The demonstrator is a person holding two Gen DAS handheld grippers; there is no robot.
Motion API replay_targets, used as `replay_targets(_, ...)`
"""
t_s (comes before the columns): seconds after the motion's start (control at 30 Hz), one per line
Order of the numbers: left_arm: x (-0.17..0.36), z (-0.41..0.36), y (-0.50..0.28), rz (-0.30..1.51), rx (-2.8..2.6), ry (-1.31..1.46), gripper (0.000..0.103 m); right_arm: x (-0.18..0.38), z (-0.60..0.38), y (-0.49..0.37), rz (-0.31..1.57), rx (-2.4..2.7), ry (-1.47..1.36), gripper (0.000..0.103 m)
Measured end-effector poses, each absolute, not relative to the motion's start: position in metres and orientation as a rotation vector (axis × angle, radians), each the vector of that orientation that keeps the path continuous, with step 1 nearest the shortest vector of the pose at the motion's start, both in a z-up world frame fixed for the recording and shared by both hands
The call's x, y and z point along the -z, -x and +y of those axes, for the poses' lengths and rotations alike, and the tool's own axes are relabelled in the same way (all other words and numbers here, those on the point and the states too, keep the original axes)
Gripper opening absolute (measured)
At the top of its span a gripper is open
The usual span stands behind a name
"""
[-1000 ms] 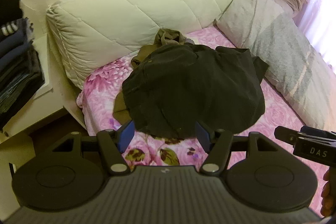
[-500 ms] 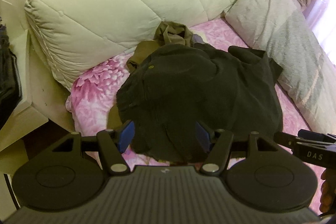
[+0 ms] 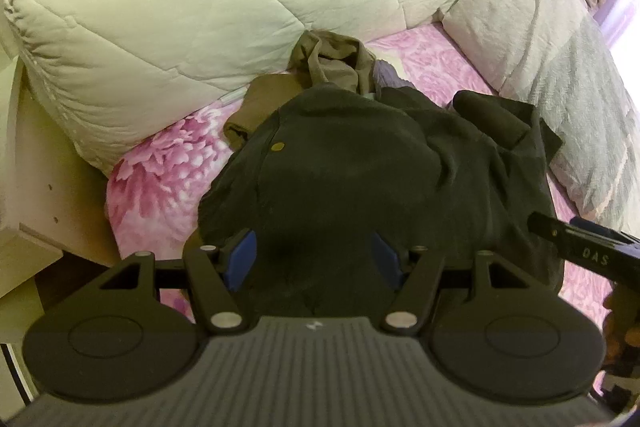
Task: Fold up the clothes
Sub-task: 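Grasp the dark green garment with the right tool and lift it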
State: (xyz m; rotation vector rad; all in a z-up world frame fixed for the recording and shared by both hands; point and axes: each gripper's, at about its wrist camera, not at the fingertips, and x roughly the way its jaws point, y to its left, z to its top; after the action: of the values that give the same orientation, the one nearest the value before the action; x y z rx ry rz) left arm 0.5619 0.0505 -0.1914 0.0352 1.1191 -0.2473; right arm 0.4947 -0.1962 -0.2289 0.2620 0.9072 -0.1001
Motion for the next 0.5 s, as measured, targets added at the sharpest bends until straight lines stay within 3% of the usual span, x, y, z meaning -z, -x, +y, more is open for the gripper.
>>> replay_targets(0.13,0.197,0.047,-0.567,1.126,0.239,-0.040,0.060,0.252,-0.205,-0.509,0.914,0.020,-0.326,0.082)
replay_targets(0.17,0.197,0.047,-0.568,1.127,0.237,-0.041,0.060,0.253,-0.204,-0.509,0.904,0.007,-0.322,0.073)
replay_targets(0.2,0.196,0.048,-0.568,1.126,0.234,-0.040,0.060,0.255,-0.203,-0.509,0.894,-0.005,-0.318,0.038)
replay_targets(0.3,0.194,0.051,-0.566,1.123,0.220,-0.040,0.060,0.247,-0.207,-0.503,0.873,0.003,-0.350,0.009)
replay_targets(0.5,0.179,0.059,-0.553,1.095,0.207,-0.055,0.060,0.195,-0.207,-0.468,0.732,-0.052,-0.433,0.003)
